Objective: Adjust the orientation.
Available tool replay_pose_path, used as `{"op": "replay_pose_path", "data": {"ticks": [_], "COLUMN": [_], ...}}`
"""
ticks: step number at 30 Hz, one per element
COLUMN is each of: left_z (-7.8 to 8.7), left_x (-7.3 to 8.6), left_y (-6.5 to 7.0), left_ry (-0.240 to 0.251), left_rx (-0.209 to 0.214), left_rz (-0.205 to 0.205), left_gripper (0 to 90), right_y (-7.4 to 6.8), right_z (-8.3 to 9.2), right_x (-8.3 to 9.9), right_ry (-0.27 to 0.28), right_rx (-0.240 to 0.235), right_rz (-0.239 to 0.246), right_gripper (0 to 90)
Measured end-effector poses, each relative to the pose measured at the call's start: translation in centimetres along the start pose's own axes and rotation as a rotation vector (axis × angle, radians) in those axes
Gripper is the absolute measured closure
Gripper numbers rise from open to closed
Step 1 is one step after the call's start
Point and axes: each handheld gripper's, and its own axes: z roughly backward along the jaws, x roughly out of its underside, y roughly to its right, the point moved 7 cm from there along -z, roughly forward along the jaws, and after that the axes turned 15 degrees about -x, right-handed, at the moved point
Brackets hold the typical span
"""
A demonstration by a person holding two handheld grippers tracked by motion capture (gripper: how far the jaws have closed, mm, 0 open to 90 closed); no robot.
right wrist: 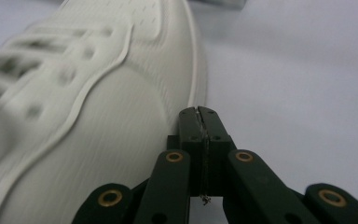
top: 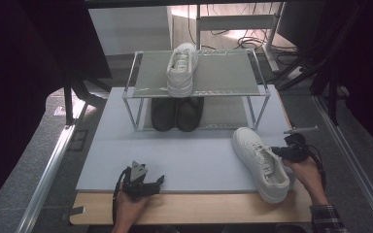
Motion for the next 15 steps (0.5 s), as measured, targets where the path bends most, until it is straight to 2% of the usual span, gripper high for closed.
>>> {"op": "replay_pose_path", "data": {"ticks": [3, 7, 10, 15], "left_z": [0.0, 0.0, 0.0, 0.0], "left_x": [0.0, 0.0, 0.0, 0.0], "left_y": [0.0, 0.0, 0.0, 0.0], "left_ry": [-0.001, -0.001, 0.0, 0.0], "left_rx": [0.0, 0.0, 0.0, 0.0], "left_rz": [0.0, 0.0, 0.0, 0.0], "left_gripper": [13.3, 13.3, 13.3, 13.3], "right_y": [-0.7, -1.1, -1.6, -3.0], "right_z": [0.7, 0.8, 0.1, -1.5], "right_x": [0.9, 0.9, 0.6, -0.2], "right_ry": [0.0, -0.007, -0.011, -0.027], "right_rx": [-0.012, 0.013, -0.004, -0.03], "right_rz": [0.008, 0.014, 0.015, 0.043], "right_gripper": [89.4, 89.6, 89.6, 89.6]}}
